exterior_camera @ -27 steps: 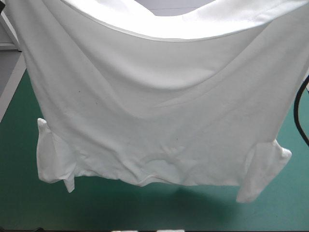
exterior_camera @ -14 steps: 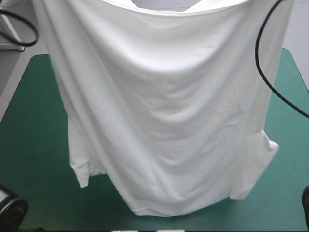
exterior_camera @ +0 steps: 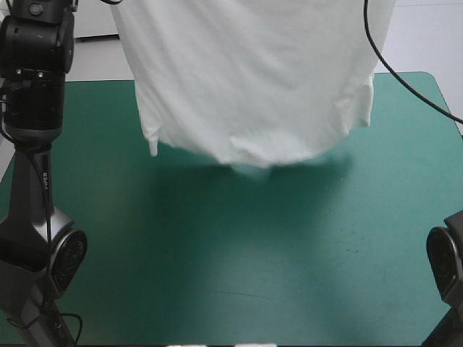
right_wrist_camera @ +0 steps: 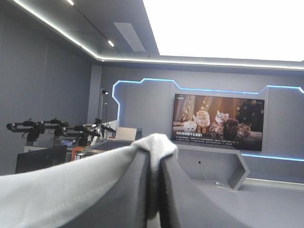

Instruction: Fold the cloth

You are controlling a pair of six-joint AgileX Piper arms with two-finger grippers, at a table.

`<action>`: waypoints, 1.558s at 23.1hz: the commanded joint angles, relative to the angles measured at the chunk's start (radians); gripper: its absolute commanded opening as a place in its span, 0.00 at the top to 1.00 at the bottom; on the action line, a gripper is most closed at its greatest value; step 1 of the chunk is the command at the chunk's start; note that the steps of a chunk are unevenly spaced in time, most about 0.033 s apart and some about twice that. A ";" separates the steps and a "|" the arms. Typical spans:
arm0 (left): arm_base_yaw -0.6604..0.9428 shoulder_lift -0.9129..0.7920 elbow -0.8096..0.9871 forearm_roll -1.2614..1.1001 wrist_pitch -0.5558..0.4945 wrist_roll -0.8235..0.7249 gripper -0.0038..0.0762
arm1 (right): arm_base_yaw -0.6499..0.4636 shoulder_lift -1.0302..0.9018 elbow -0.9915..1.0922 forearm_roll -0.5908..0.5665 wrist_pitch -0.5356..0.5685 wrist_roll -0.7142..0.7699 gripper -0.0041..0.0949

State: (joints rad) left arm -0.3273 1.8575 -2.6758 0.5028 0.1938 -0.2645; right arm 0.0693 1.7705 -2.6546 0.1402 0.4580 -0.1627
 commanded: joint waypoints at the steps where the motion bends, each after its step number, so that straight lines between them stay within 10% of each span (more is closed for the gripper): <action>1: 0.013 -0.024 -0.048 0.006 -0.057 -0.030 0.98 | -0.001 -0.029 -0.021 -0.003 -0.014 -0.005 0.97; 17: 0.019 0.328 -0.019 -0.164 0.706 -0.008 0.98 | -0.003 0.317 -0.021 -0.001 0.791 0.096 0.97; 25: 0.044 0.420 -0.008 -0.294 1.056 0.090 0.98 | 0.000 0.327 0.310 0.024 0.792 0.140 0.97; 36: 0.036 0.341 0.245 -0.343 1.092 0.082 0.98 | 0.008 0.213 0.637 0.020 0.765 0.146 0.97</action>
State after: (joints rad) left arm -0.2814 2.3223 -2.4754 0.1577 1.2565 -0.1707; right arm 0.0736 2.0912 -2.0611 0.1517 1.2448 -0.0159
